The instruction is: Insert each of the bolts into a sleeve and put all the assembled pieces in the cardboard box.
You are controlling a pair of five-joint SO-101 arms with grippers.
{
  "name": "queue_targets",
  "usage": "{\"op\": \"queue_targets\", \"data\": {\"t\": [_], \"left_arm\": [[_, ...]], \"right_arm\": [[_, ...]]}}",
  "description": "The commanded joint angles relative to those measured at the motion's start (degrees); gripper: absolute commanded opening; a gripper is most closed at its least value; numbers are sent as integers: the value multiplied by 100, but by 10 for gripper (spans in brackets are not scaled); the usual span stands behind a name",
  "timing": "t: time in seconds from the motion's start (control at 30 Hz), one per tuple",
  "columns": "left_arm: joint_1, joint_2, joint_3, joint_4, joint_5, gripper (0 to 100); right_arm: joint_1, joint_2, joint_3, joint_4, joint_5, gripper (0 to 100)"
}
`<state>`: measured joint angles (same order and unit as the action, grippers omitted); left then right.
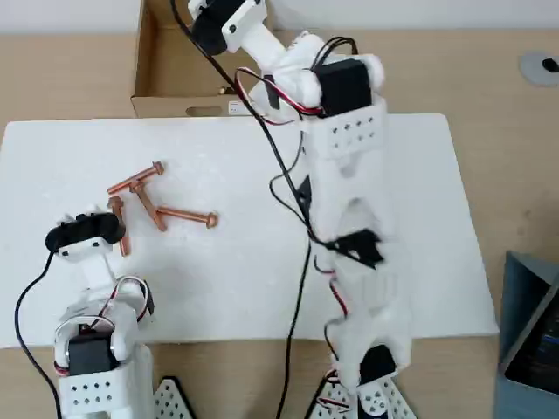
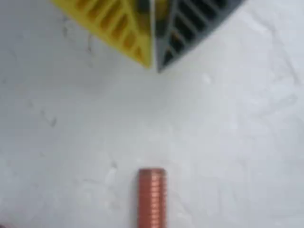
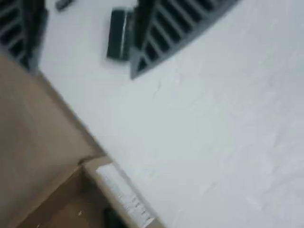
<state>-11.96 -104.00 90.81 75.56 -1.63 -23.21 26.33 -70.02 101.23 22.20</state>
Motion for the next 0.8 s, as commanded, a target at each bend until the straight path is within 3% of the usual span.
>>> {"op": "queue_targets", "data": {"t": [0.0,0.33,0.77], "left_arm": [[-79,-31,-53,-97,9,3],[-79,-31,-53,-97,9,3],[-79,-31,-53,-97,9,3]], "right_arm": [[127,-1560,1604,123,18,153],[259,-3732,5376,123,18,155],[567,-3952,8040,-1380,70,206]]}}
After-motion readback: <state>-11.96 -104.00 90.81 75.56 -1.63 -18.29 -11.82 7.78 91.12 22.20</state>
